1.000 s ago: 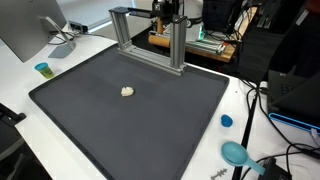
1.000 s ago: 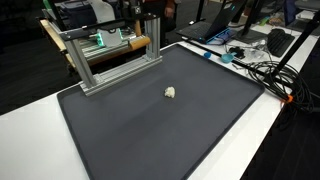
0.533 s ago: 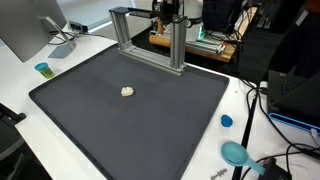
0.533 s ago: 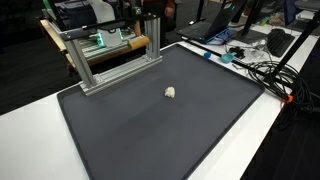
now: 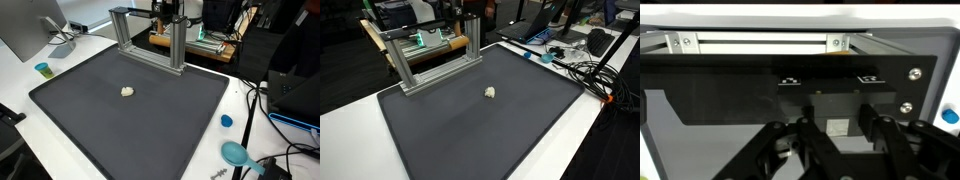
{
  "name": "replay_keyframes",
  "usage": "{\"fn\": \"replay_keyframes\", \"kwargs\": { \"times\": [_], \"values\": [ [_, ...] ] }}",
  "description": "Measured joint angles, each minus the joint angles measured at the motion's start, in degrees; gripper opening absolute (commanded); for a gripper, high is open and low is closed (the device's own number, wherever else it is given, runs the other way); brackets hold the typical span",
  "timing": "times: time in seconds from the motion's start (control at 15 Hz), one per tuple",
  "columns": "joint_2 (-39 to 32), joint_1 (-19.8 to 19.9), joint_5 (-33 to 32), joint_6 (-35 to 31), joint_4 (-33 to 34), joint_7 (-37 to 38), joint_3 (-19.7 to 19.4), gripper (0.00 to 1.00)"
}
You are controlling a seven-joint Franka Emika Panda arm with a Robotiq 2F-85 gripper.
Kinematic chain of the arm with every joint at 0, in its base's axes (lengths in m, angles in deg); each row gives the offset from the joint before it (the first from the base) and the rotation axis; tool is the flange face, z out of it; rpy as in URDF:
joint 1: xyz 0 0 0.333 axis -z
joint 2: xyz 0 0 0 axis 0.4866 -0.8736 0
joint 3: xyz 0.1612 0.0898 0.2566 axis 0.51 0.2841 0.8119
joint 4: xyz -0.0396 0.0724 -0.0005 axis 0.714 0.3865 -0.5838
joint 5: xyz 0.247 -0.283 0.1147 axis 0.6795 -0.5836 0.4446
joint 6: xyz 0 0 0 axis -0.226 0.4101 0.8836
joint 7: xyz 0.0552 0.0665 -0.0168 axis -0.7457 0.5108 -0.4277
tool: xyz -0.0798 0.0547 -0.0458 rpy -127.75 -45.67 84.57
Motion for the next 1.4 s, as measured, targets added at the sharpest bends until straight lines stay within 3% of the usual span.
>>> {"fn": "replay_keyframes", "kwargs": {
  "times": [0.07,0.13,0.27,0.4,0.93,1.0,1.07,1.13,1.27,1.4],
  "values": [
    [-0.01,0.05,-0.11,0.01,-0.01,0.28,0.24,0.79],
    [-0.12,-0.03,-0.09,0.02,-0.06,0.69,0.62,0.43],
    [-0.52,-0.16,-0.21,0.02,-0.01,2.02,1.64,0.38],
    [-0.57,0.32,-0.81,0.02,0.1,2.87,2.05,0.27],
    [-0.61,0.64,-0.92,0.01,0.29,4.84,2.04,0.27],
    [-0.68,0.64,-0.92,0.02,0.37,4.9,2.06,0.77],
    [-0.79,0.63,-0.92,0.19,0.5,4.9,2.06,0.62],
    [-0.95,0.57,-0.93,0.68,0.73,4.52,2.06,0.34],
    [-1.39,-0.05,-0.85,1.94,1.19,3.51,2.05,0.36],
    [-1.59,0.03,-1.06,2.26,1.59,2.2,1.72,0.25]
  ]
}}
